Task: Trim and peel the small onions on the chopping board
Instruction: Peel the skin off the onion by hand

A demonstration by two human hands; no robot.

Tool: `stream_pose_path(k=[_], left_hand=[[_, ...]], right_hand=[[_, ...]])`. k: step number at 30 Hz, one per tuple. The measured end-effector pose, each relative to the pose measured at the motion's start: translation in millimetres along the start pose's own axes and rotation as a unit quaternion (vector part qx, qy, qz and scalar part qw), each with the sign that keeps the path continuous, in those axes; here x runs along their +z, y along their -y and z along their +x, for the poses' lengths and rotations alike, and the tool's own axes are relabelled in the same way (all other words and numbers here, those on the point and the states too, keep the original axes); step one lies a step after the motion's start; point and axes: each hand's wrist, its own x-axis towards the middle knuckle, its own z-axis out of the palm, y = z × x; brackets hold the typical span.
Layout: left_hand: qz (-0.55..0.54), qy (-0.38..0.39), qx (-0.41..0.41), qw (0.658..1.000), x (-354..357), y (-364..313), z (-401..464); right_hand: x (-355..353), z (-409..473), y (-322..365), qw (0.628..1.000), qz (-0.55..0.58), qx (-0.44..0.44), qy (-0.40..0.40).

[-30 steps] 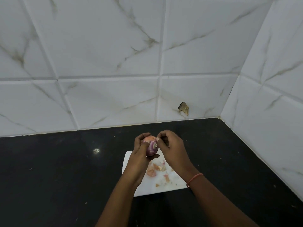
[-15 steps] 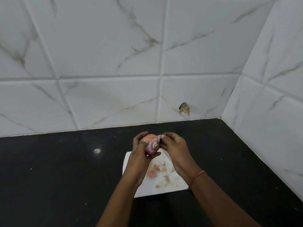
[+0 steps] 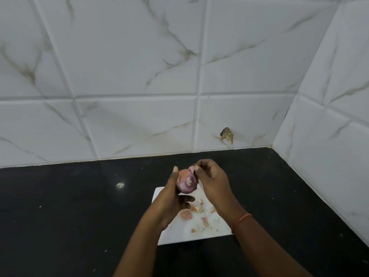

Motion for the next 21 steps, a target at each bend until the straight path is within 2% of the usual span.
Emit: stream_pose_path(k=[3,6,14,16,19,20,21], left_hand=[[-0.002,0.012,0.012,1.000,1,5,-2],[0.003,-0.004,0.058,0.998,2,10,0],[0.010,-0.009,0.112,0.994,10,11,-1],[-0.006,-0.007,0.116,0.993,11,10,-3],[-0.071,-0.005,0.112,0.991,12,6,-5],[-0.100,-0.008,0.110,0.989,11,5,-5],[-0.122,-0.013,0.108,0.986,10,3,-5]], right_hand=[[4,0,-2,0.999,-0.034,-0.032,0.019],[7,2,-6,1.000,-0.015,0.002,-0.005],[12,4,-5,0.974,0.170,0.134,-0.064],[11,4,-1,0.950,0.262,0.158,-0.057],[1,12,6,0.861,0.457,0.214,-0.071],[-5,16,5,0.839,0.485,0.231,-0.089],[-10,19,3,0.837,0.478,0.242,-0.106]])
